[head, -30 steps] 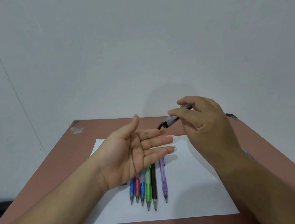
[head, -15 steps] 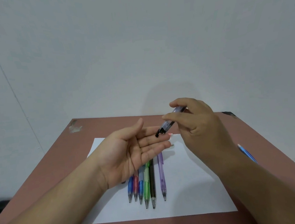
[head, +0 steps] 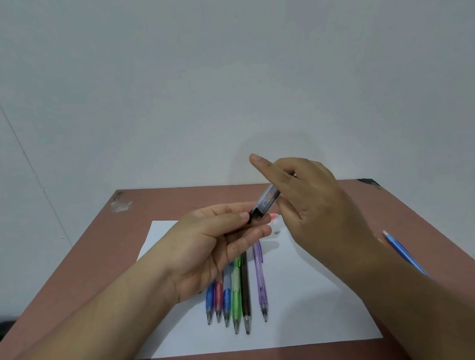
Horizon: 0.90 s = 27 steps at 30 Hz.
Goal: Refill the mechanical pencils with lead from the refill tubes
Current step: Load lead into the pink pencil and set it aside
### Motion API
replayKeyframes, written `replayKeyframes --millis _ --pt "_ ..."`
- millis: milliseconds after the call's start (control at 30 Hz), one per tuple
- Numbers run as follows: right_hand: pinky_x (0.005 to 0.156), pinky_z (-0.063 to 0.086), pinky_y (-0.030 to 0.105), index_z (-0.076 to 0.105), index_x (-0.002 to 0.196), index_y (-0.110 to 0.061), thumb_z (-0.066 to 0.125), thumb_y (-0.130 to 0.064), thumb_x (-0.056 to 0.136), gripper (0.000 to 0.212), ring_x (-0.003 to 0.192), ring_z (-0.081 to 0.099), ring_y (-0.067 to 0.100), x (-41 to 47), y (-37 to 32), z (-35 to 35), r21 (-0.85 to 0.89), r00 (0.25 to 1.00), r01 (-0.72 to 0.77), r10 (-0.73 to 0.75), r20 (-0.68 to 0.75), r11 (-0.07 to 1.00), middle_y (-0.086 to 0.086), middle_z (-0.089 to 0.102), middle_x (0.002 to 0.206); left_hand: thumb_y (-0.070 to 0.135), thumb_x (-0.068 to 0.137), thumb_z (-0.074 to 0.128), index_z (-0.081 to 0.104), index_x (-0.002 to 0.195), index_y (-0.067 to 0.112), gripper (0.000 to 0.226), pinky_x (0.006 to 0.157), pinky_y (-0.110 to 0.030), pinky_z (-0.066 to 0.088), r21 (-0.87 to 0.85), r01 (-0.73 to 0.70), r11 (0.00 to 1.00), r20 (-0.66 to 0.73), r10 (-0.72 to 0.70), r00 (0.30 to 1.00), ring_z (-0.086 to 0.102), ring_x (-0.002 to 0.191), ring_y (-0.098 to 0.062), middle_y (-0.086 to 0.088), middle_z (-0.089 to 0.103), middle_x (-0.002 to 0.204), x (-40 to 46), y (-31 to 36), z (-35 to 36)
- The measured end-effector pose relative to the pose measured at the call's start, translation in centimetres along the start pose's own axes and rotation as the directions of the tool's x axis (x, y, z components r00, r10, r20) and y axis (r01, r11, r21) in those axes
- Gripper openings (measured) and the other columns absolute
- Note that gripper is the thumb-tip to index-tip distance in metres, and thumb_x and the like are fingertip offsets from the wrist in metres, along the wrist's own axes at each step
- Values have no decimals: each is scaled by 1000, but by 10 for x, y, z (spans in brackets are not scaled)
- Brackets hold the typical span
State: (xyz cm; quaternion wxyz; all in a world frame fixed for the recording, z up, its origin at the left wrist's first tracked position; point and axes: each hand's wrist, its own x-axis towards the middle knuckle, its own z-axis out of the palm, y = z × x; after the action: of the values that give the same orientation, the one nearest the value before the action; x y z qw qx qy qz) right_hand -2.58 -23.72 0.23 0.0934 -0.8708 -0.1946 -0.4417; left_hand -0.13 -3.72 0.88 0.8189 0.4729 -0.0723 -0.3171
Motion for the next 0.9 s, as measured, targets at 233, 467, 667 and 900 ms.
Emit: replayKeyframes --millis 233,467,667,900 --pt "78 56 36 64 135 -24 65 11 84 63 104 56 25 -1 0 3 30 999 -4 5 -41 1000 0 61 114 0 100 49 72 109 -6 26 83 -29 61 9 -13 1000 -20 14 1000 74 101 -30 -26 72 112 0 -2 2" --pt "77 54 34 68 133 -24 66 9 85 58 99 56 25 -1 2 3 28 999 9 -8 -41 1000 0 62 111 4 101 49 70 112 -6 26 84 -29 60 10 -8 1000 -27 9 1000 73 104 -30 -26 72 113 1 -3 2" --pt "74 56 36 73 124 -23 72 8 84 51 101 58 26 -2 3 6 25 1000 -3 4 -30 1000 2 63 113 4 100 51 67 114 -10 25 78 -28 62 -24 -8 1000 -58 7 998 75 98 -30 -28 72 110 2 -3 2" --pt "81 52 21 78 109 -30 69 2 87 40 97 59 7 -4 2 10 223 952 -304 287 105 926 -12 57 105 10 102 50 68 111 -10 28 88 -34 58 -46 -29 999 -68 26 997 73 103 -35 -29 71 110 2 -1 1"
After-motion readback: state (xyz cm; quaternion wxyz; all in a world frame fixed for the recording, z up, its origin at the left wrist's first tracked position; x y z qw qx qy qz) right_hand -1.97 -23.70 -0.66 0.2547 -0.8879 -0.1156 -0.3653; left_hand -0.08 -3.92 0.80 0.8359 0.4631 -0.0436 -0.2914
